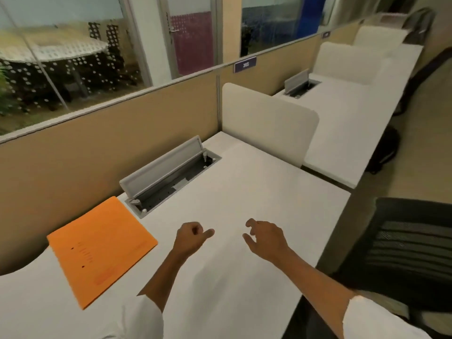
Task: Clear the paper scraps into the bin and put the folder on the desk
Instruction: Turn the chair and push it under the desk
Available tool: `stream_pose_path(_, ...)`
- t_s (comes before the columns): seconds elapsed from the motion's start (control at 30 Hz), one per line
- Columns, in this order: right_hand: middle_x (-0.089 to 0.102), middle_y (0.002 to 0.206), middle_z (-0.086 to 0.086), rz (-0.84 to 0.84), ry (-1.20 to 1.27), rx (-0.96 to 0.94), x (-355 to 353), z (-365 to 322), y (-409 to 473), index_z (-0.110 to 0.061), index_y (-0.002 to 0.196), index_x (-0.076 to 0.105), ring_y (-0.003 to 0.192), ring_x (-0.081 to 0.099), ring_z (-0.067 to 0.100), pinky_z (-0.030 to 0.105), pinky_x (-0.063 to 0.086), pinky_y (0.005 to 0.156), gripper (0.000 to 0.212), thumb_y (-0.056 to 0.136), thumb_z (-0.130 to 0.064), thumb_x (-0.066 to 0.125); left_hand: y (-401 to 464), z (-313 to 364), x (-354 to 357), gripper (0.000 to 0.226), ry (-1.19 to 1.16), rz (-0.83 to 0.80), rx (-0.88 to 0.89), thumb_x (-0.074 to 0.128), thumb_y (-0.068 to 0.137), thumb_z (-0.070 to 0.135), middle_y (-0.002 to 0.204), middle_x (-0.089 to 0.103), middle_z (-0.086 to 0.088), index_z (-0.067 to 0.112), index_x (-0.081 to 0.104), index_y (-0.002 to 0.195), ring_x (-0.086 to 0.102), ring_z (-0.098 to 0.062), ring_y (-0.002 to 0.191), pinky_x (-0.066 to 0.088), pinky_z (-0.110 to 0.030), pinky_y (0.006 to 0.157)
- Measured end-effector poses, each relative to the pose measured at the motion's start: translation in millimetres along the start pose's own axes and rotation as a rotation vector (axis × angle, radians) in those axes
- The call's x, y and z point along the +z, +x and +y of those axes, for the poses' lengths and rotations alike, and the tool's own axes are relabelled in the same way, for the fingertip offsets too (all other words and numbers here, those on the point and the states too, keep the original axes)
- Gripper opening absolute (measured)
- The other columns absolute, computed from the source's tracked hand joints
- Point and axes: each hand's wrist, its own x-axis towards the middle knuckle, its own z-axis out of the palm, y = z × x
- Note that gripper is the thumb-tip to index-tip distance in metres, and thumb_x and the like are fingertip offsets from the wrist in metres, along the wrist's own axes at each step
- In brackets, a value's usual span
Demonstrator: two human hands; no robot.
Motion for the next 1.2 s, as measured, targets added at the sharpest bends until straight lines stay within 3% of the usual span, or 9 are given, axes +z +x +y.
stream_pose_path(0.1,0.072,0.098,-0.008,0.039,-0.011,0.103,-23,41,-42,-0.025,0.125,0.059,0.094,0.069,0.017,0.031,0.053,0.078,0.037,0.096,-0.046,0.053,-8,25,51,0.054,0.029,-0.126,0.104,0.081,0.078,0.031,0.046,0.034,0.012,0.019,0.035,0.053,0.032,-0.006,0.045,0.03,-0.02,0.049)
stream_pose_path(0.27,0.074,0.102,-0.006,0.056,-0.084,0.302,-65,111,-110,-0.025,0.128,0.056,0.095,0.07,0.016,0.036,0.058,0.082,0.038,0.097,-0.047,0.052,-24,72,139,0.055,0.057,-0.318,0.213,0.081,0.079,0.029,0.049,0.034,0.01,0.019,0.033,0.055,0.029,-0.008,0.045,0.028,-0.021,0.049)
stream_pose_path(0.5,0.073,0.088,-0.007,0.183,-0.195,0.501,-119,185,-210,-0.023,0.121,0.061,0.087,0.07,0.016,0.039,0.06,0.073,0.036,0.094,-0.047,0.057,-62,133,242,0.046,0.133,-0.507,0.352,0.078,0.083,0.028,0.056,0.048,0.002,0.018,0.043,0.056,0.045,-0.008,0.051,0.039,-0.02,0.055)
stream_pose_path(0.67,0.073,0.09,-0.009,0.196,-0.185,0.627,-130,227,-273,-0.024,0.121,0.061,0.09,0.07,0.017,0.036,0.058,0.075,0.036,0.093,-0.047,0.057,-88,145,300,0.038,0.202,-0.595,0.387,0.076,0.084,0.03,0.062,0.058,-0.006,0.013,0.051,0.062,0.056,-0.016,0.059,0.045,-0.025,0.058)
stream_pose_path(0.9,0.074,0.095,-0.007,0.196,-0.111,0.683,-134,281,-335,-0.024,0.121,0.06,0.095,0.069,0.019,0.036,0.057,0.077,0.036,0.093,-0.046,0.057,-128,163,372,0.033,0.274,-0.623,0.413,0.078,0.083,0.03,0.061,0.062,-0.007,0.012,0.054,0.068,0.059,-0.016,0.055,0.046,-0.027,0.056)
stream_pose_path(1.07,0.074,0.097,-0.003,0.198,-0.067,0.653,-140,325,-377,-0.022,0.12,0.06,0.095,0.07,0.023,0.037,0.057,0.076,0.034,0.093,-0.042,0.057,-164,182,427,0.031,0.297,-0.581,0.384,0.079,0.081,0.031,0.057,0.063,-0.003,0.015,0.055,0.069,0.052,0.0,0.037,0.042,-0.019,0.047)
stream_pose_path(1.2,0.072,0.102,0.002,0.159,-0.078,0.635,-142,360,-411,-0.022,0.122,0.058,0.097,0.068,0.028,0.038,0.053,0.076,0.036,0.093,-0.043,0.056,-191,192,470,0.029,0.298,-0.546,0.337,0.08,0.081,0.029,0.064,0.064,-0.006,0.014,0.058,0.072,0.059,-0.013,0.059,0.048,-0.032,0.062)
